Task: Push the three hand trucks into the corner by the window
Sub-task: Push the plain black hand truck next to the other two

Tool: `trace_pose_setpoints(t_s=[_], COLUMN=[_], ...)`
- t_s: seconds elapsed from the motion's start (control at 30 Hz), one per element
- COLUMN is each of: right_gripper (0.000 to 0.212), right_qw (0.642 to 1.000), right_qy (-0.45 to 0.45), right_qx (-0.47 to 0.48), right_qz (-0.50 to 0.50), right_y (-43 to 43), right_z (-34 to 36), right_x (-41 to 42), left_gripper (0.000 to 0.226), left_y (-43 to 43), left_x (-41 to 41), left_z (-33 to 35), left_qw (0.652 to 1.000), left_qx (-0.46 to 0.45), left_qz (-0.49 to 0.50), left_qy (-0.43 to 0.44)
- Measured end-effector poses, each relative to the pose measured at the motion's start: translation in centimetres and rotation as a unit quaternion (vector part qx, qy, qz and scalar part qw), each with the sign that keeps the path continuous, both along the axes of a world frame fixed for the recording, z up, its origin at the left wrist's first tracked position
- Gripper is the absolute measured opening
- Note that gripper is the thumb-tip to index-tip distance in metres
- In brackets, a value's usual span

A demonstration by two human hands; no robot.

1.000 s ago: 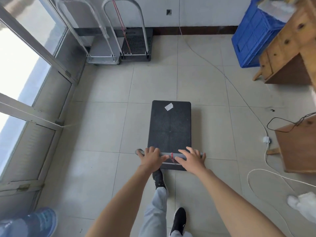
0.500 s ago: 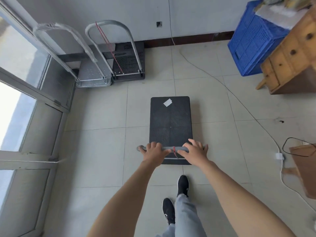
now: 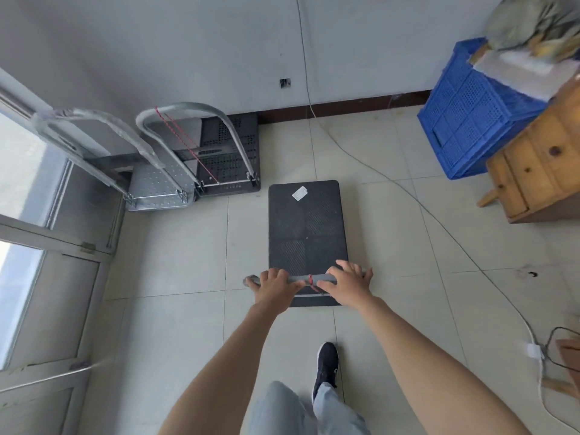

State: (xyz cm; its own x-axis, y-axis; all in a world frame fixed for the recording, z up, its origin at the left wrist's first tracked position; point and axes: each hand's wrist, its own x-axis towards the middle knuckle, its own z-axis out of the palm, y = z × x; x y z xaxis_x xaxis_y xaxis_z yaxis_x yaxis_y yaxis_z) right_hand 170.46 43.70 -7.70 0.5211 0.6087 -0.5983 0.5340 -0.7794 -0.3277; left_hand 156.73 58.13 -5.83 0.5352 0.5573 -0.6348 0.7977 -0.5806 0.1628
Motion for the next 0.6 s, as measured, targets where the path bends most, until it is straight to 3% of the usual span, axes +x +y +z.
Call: trace_pose_setpoints(t_s=[0.6], right_gripper=[0.042], right_qw=[0.999], right_qy=[-0.031], right_qx=[0.005], right_qz=[-0.007], right_y=[25.4], right_z=[-0.6], right_x=[23.5], left_gripper=[0.058], left_y=[25.6], left_x=[23.9], left_z=[-0.1], left_qw=[0.999], left_qx=[0.023], left_qz=[-0.029], left_qy=[0.003])
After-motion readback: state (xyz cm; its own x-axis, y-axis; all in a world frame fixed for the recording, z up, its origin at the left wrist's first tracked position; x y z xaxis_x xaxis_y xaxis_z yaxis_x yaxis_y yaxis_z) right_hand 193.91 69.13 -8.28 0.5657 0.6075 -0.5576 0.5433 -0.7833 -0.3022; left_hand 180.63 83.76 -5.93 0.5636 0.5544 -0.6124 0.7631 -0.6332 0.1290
